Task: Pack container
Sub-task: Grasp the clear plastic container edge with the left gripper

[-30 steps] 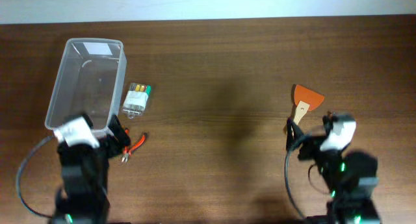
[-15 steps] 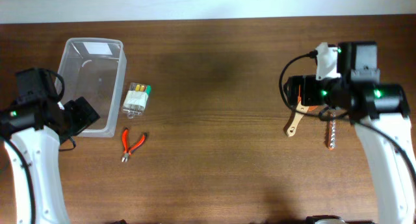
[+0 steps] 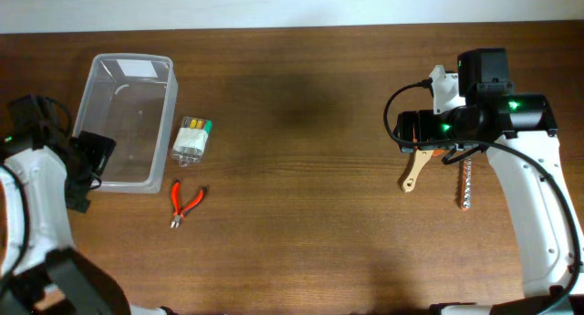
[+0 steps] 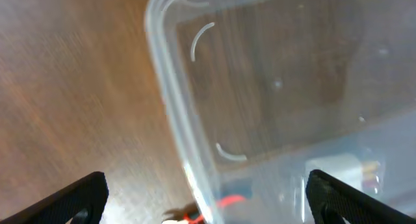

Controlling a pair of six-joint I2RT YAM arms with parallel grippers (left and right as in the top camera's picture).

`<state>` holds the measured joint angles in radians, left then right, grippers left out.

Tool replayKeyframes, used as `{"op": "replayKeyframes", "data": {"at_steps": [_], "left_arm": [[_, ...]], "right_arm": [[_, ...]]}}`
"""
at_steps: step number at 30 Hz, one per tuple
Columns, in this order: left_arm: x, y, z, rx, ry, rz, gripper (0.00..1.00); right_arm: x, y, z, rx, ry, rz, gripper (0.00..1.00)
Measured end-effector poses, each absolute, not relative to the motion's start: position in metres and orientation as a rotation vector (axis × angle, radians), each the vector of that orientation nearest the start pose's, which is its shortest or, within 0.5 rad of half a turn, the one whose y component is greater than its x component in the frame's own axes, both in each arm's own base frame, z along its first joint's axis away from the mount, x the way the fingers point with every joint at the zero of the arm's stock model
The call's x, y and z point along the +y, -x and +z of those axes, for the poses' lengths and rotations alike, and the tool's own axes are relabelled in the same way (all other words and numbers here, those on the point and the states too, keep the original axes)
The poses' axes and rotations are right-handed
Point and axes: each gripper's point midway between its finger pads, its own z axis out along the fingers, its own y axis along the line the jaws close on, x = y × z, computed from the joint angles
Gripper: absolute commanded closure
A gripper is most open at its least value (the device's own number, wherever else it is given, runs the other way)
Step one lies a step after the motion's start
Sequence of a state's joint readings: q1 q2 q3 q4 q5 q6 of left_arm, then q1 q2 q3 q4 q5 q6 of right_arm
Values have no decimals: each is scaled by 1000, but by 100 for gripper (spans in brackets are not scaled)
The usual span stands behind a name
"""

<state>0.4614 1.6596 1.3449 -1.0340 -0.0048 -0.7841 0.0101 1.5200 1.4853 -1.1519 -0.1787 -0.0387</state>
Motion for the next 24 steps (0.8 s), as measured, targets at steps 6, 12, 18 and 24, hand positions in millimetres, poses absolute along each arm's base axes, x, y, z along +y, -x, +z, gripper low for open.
{"op": "replayKeyframes", "data": {"at_steps": [6,12,18,24], "left_arm": [[159,-320,73,2414,1811,-31,1],[158,-318,44,2457,1874,-11,1],[158,-318,41,2453,1895,-9,30],[158,-318,41,2450,1901,-14,59]], "right_arm": [[34,-342,202,2754,115,239,1],[34,-339,201,2765,117,240,1],[34,-339,202,2765,118,240,1],[34,-339,202,2764,122,239,1]]}}
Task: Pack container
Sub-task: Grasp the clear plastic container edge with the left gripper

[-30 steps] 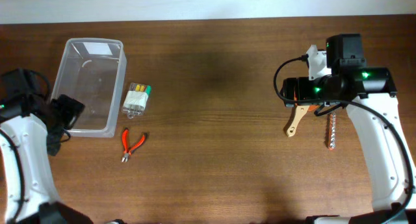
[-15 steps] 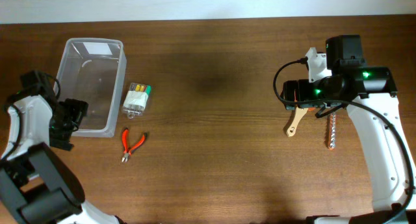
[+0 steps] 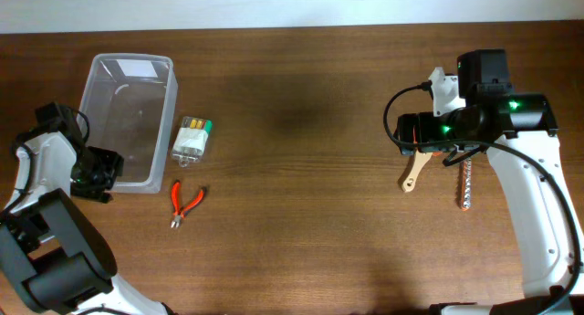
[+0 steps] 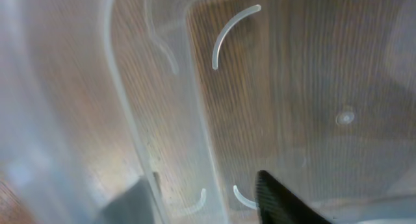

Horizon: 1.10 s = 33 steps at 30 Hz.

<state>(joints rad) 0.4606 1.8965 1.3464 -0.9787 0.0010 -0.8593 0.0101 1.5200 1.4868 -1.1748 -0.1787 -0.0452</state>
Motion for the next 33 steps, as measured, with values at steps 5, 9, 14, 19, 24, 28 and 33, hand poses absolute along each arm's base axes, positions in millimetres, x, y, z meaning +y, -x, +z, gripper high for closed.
{"op": "replayKeyframes", "data": {"at_steps": [5,9,14,19,24,28,33], "left_arm": [[158,-318,41,2450,1900,-15,68],[158,-318,41,2451,1900,-15,72],[158,-318,41,2451,1901,-15,81],[157,-321,41,2433,1914,-35,98],[153,-326,44,2440,1899,-83,98],[152,-326,44,2433,1911,-94,98],[151,-326,44,2428,1919,-100,98]], "right_arm": [[34,-339,202,2764,122,239,1],[34,-339,202,2764,123,239,1],[34,-339,202,2764,122,239,1],[34,-339,202,2764,126,238,1],[34,-339,202,2765,128,238,1],[34,-339,201,2767,127,238,1],[34,-338,201,2768,127,238,1]]}}
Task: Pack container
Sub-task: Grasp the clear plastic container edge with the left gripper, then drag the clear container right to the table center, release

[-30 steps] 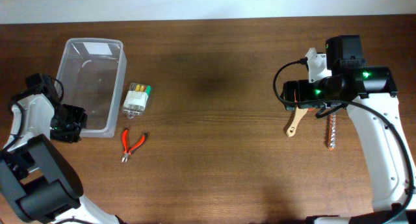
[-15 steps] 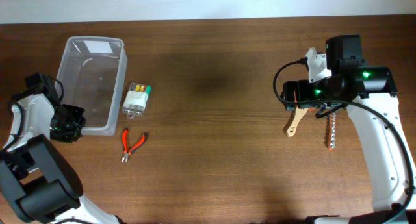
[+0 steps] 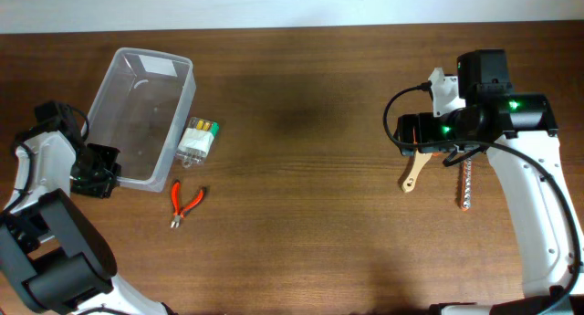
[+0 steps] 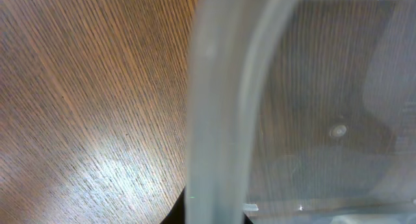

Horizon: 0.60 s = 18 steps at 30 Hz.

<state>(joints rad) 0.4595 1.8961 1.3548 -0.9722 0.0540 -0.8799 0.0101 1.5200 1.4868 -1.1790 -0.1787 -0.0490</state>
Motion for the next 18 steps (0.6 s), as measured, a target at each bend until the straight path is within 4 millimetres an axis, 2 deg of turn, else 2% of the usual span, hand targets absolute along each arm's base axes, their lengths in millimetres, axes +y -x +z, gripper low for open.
{"op": "replayKeyframes", "data": {"at_steps": [7,11,14,16,18], "left_arm": [[152,-336,45,2400,1900,-146,98],[157,-353,61,2365,1837,-164,98],[159,-375,92,2344,1702,-182,98],[155,-395,124,2329,1560,-199,98],[142,-412,160,2318,1396,-219,98]], "right_arm": [[34,-338,201,2769,127,238,1],[34,-338,201,2770,127,239,1],[34,-338,201,2770,127,239,1],[34,-338,201,2771,126,239,1],[34,-338,201,2771,126,238,1]]}}
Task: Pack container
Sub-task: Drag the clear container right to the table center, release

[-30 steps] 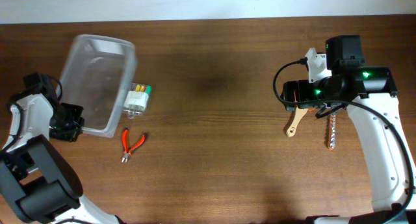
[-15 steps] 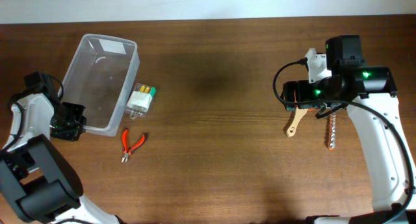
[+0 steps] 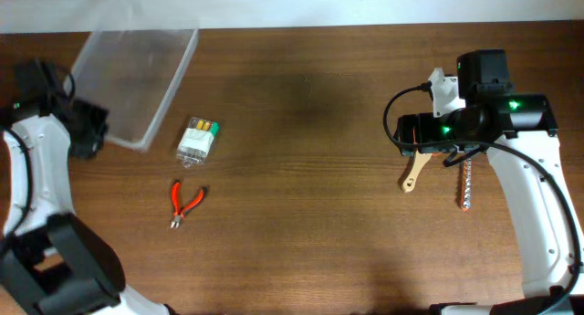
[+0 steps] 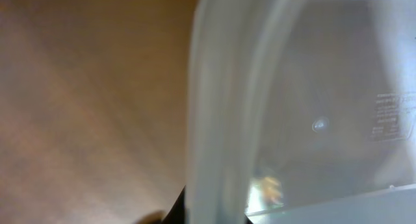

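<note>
My left gripper [image 3: 95, 132] is shut on the near rim of the clear plastic container [image 3: 137, 70], which hangs tilted at the table's far left. In the left wrist view the rim [image 4: 218, 100] runs up between my dark fingers [image 4: 179, 210]; the left gripper [image 4: 214, 214] is mostly hidden by it. A pack of batteries [image 3: 197, 139] and red pliers [image 3: 185, 204] lie on the wood to its right. My right gripper [image 3: 408, 137] hovers at the right over a wooden-handled tool [image 3: 412, 173]; its jaws are hidden by the arm.
A metal corkscrew [image 3: 465, 183] lies beside the wooden-handled tool under the right arm. The table's far edge [image 3: 301, 27] meets a white wall just behind the container.
The container has gone from resting on the table beside the batteries to hanging tilted nearer the far edge, still in my left gripper. Batteries, pliers and right arm have not moved.
My left gripper stood open at the container's near left corner. Then its fingers straddled the rim. Then it was shut on the rim, with the container turned and the batteries nudged slightly right. Now the container is raised and farther back.
</note>
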Controlling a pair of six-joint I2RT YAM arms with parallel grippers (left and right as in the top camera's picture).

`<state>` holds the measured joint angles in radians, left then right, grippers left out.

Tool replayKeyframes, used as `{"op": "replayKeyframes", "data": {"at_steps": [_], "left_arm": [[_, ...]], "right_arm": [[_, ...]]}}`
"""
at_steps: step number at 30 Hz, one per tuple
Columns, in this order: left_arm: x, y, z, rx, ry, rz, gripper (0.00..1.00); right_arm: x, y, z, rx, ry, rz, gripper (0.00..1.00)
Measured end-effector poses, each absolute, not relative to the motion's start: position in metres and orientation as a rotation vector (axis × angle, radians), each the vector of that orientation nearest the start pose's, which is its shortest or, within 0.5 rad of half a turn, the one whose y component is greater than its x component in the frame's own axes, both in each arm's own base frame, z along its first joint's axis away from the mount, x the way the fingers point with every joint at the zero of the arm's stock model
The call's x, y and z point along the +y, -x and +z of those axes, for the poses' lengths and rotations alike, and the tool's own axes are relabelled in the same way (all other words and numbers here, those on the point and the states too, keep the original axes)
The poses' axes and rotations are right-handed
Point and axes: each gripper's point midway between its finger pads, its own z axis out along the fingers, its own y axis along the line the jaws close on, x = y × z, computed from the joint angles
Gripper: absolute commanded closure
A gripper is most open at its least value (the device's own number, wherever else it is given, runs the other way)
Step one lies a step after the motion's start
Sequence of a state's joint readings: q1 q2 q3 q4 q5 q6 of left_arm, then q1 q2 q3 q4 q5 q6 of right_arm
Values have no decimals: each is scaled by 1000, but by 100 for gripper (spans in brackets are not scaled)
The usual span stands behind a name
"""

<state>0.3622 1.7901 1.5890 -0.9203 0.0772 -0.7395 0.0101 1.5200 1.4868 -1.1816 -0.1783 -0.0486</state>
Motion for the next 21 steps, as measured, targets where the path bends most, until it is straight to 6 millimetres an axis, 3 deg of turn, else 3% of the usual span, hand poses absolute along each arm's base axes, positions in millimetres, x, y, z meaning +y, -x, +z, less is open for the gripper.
{"op": "replayKeyframes", "data": {"at_steps": [1,2,4,7,10,13,16,21], "left_arm": [[125,-423,187,2321,1263,-240,98],[119,-425,194,2322,1228,-249,98],[84,-430,221,2360,1045,-282,98],[28,-422,234,2468,801,-316,98],[-23,-403,220,2635,555,-307,98],[-54,-382,201,2783,339,-217,98],[-65,-371,185,2866,185,-93,98],[-67,-373,159,2934,65,34,98]], "right_arm": [[34,-338,201,2771,126,238,1],[34,-338,201,2771,127,238,1],[34,-338,201,2771,127,235,1],[33,-338,201,2771,128,231,1],[32,-338,201,2772,128,221,1],[31,-338,201,2773,128,214,1],[31,-338,201,2773,127,210,1],[30,-338,200,2773,125,204,1]]}}
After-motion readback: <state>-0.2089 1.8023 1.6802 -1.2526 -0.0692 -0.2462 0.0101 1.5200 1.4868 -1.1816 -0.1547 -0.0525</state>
